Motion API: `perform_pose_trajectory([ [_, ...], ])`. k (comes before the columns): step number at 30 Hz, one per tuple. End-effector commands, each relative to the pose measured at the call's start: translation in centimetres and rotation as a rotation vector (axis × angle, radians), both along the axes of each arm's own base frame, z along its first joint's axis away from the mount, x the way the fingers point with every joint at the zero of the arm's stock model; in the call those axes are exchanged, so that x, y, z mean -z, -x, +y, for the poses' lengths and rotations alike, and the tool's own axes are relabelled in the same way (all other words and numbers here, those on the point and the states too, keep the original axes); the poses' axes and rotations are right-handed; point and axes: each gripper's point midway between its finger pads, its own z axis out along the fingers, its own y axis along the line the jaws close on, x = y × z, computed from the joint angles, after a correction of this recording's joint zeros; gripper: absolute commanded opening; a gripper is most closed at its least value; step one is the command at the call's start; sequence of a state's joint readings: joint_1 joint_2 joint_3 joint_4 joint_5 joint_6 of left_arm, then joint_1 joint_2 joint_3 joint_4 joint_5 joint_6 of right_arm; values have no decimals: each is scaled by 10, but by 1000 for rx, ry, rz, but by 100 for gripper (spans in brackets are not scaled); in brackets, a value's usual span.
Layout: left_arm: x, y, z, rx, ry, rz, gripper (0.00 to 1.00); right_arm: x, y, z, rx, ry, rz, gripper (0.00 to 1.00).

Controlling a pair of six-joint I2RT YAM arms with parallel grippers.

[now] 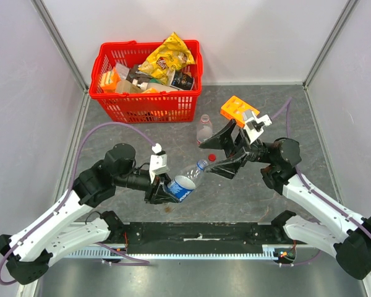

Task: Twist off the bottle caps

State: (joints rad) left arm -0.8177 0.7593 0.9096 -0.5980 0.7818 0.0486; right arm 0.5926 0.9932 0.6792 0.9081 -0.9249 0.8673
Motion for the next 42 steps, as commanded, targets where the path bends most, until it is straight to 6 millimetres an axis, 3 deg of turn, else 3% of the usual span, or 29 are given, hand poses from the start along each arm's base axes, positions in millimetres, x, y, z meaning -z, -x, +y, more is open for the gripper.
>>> perform_pose_trajectory([
  [1,12,-10,1,-30,-30,-54,14,-7,-15,0,94,26,-13,98],
  [8,25,-20,3,-86,-65,-59,13,5,-30,2,157,70,28,98],
  [19,7,-23,2,-109,-4,-98,13,0,-29,3,136,29,72,98],
  [22,8,-23,-1,-101,-6,-90,13,-7,-21,2,100,-22,79,93],
  [25,7,-23,-3,-95,-5,-85,13,-8,-17,6,75,-27,78,81],
  [35,0,-23,-4,-89,15,-87,13,2,-12,16,61,12,85,69],
  [42,-3,-22,-5,-84,24,-91,13,5,-8,22,36,20,83,41],
])
